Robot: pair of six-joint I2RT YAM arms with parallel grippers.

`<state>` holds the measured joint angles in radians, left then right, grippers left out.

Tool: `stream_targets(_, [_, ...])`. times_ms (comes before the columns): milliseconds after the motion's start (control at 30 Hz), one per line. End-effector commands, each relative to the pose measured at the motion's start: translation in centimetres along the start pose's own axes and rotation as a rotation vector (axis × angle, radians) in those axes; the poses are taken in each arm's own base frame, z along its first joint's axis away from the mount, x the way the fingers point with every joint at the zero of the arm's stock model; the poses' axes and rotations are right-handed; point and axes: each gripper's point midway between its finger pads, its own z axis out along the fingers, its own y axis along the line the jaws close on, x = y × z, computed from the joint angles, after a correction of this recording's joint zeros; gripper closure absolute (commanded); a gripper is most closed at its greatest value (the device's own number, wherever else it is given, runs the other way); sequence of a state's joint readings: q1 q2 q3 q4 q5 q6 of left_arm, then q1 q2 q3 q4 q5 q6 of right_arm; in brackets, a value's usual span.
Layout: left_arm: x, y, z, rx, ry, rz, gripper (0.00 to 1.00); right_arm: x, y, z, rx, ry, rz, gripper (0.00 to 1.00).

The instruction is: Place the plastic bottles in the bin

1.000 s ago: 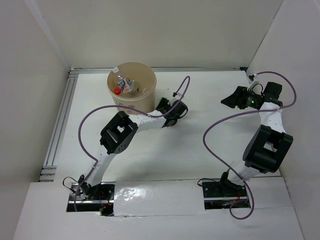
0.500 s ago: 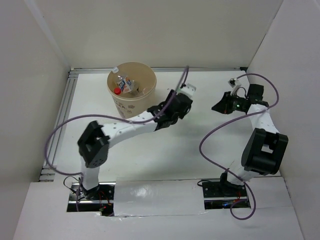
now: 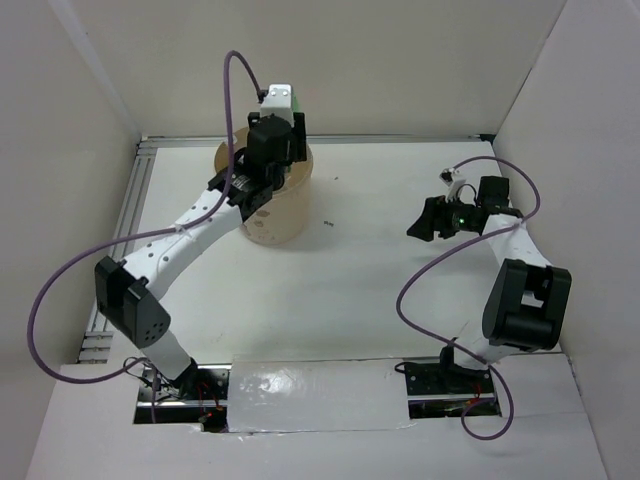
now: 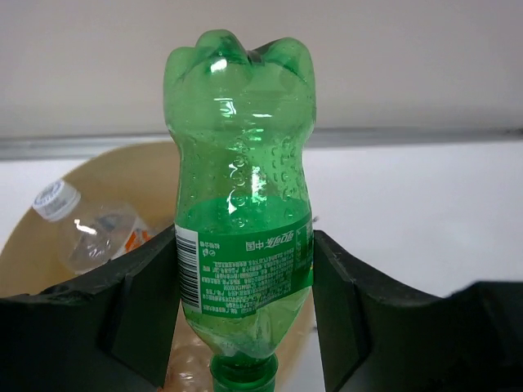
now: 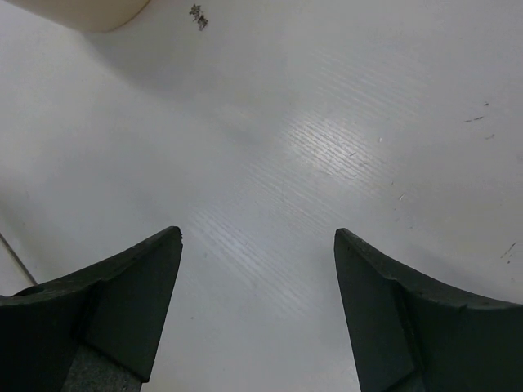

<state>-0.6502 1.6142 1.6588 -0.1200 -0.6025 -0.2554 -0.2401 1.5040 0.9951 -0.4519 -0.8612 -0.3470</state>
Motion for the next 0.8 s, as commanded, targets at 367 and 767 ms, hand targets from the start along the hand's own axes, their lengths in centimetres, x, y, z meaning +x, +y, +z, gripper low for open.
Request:
stream_targets(367, [-1.4, -0.5, -1.0, 0.092, -0.006, 0.018, 0.0, -1.8, 1.3, -2.4, 0.093, -0.059, -0.136, 0.0])
stream_targets(767, [4.7, 1.5, -13.5, 0.432, 0.037, -0.143, 0.0, -5.3, -2.7, -10.6, 0.672, -0.293, -0.123, 0.0])
